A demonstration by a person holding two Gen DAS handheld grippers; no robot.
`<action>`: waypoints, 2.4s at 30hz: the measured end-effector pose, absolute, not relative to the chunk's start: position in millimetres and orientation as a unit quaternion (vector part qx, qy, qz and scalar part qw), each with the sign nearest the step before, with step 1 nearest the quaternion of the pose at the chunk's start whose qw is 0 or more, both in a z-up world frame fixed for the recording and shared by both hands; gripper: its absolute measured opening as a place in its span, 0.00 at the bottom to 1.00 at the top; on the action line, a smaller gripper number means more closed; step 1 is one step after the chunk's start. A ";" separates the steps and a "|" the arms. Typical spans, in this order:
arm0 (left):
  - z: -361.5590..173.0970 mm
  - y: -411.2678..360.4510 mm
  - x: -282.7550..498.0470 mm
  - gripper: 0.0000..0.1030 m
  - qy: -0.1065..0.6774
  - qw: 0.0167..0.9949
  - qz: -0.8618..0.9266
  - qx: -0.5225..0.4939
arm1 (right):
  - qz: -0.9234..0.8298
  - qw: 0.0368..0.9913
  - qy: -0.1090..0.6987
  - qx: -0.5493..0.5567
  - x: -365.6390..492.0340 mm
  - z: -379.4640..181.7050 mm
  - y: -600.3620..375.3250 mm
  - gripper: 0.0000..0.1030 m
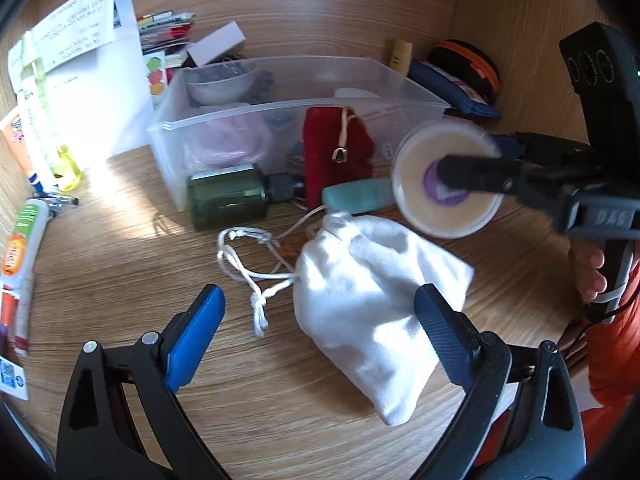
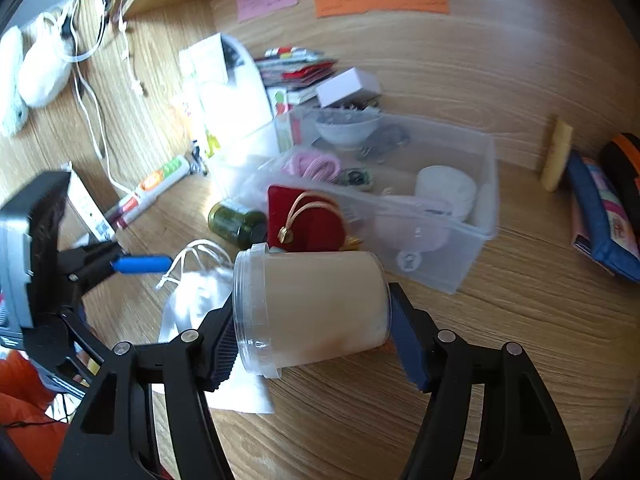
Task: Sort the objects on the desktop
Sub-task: 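Grasp the translucent jar with the right gripper while the left grasps the white bag, then carry the white bag and translucent jar over the clear box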
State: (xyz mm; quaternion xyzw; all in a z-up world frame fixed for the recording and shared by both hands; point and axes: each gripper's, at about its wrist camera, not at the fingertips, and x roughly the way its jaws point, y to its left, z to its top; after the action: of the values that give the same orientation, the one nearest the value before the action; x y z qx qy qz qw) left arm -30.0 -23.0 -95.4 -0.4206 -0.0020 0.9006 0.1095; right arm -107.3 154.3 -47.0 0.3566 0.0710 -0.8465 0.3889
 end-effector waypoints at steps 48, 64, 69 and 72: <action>-69.7 -31.2 -33.1 0.70 -0.020 0.115 0.924 -0.365 | -0.863 0.311 0.108 0.383 -82.5 -71.5 202.0 0.64; -14.9 -47.2 -37.2 0.70 -0.021 0.113 0.948 -0.297 | -0.870 0.333 0.035 0.362 -95.5 -43.9 205.5 0.61; -2.5 -50.4 -42.0 0.70 -0.025 0.122 0.952 -0.281 | -0.885 0.325 0.034 0.331 -102.0 -18.4 202.5 0.61; -0.3 -53.1 -49.0 0.70 -0.029 0.123 0.952 -0.278 | -0.891 0.320 0.039 0.320 -109.2 -7.2 196.8 0.61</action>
State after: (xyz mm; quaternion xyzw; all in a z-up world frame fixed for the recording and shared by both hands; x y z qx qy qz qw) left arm -49.1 -53.1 -0.3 -0.2778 -0.0291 0.9523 0.1228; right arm -109.2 196.8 -7.2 0.3202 0.0389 -0.8907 0.3203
